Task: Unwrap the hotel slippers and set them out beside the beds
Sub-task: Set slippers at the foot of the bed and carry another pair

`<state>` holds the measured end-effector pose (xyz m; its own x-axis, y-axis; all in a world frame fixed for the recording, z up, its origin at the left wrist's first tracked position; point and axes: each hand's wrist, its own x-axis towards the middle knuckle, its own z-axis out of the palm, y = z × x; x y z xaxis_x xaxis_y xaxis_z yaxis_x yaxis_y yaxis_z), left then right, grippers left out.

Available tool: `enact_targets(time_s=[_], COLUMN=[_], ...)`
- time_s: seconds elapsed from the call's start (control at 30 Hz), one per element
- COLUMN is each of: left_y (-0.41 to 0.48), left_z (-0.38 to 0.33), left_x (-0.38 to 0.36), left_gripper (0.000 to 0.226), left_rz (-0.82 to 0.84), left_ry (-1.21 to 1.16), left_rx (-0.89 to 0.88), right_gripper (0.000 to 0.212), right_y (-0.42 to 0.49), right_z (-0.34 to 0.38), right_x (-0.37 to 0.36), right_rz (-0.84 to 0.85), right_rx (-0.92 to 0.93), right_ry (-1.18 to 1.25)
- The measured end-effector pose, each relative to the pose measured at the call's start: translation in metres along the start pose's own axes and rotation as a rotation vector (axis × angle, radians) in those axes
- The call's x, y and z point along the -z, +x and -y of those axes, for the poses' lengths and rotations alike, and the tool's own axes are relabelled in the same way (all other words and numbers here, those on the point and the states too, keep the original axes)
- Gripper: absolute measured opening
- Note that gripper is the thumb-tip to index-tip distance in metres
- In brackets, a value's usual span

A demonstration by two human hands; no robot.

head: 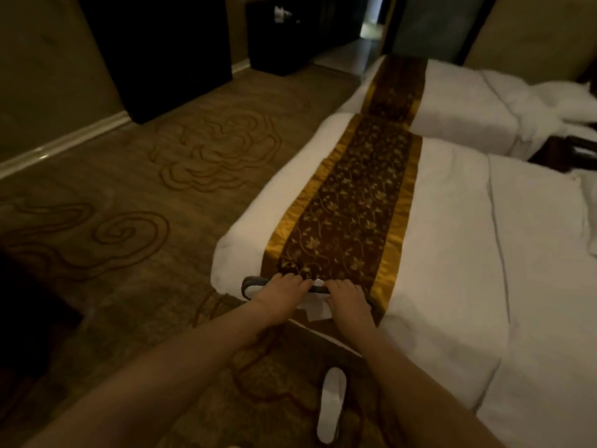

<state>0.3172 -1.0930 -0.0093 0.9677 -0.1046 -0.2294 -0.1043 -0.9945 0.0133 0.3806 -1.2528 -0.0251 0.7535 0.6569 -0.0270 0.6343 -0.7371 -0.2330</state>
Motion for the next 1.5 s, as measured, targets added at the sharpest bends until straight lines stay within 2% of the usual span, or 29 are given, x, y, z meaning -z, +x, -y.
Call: enact_targets(time_s=[0.1,0.37,0.53,0.7,0.87,1.17,1.3,1.4,1.5], left_y=[-0.015,-0.029,-0.041,-0.026,0.03,0.121,0.153,0.18,0.213], left_z=[0.046,0.2,0.315,0.405,0.468,0.597,0.659,0.714,0.779], left_x=[0.007,0.012,0.014,0.019,0.024,0.056,0.054,0.048,0.042], left_gripper=[0.064,0.025,0.027,0.027,0.03,0.033,0.03,0.027,0.026], left_rz=[-0.045,-0.087,-0.05,0.015,0.08,0.103,0.139,0.137,0.13], left_ry=[-0.068,-0.282,-0.419,-0.403,-0.308,-0.095,-0.082,-0.101,-0.092], left_rx=[0.066,0.246,0.347,0.334,0.355,0.469,0.542,0.543,0.473], right_gripper=[0.031,0.023,0.026,0.031,0.035,0.031,0.032,0.033,0.032], right_y=[0.033,0.16,0.244,0.322,0.413,0.601,0.674,0.725,0.779], right_z=[0.035,0.145,0.225,0.273,0.28,0.301,0.325,0.338,0.348], right_x=[0.01,0.01,-0.009,-0.021,-0.033,-0.032,-0.032,-0.038,-0.048], right_rz=[0.029,0.155,0.2,0.224,0.259,0.291,0.306,0.334,0.315], right_rx=[0.083,0.242,0.297,0.298,0.296,0.37,0.393,0.374,0.32], right_ry=[-0.021,0.03,0.058,0.103,0.079,0.053,0.012,0.08,0.193])
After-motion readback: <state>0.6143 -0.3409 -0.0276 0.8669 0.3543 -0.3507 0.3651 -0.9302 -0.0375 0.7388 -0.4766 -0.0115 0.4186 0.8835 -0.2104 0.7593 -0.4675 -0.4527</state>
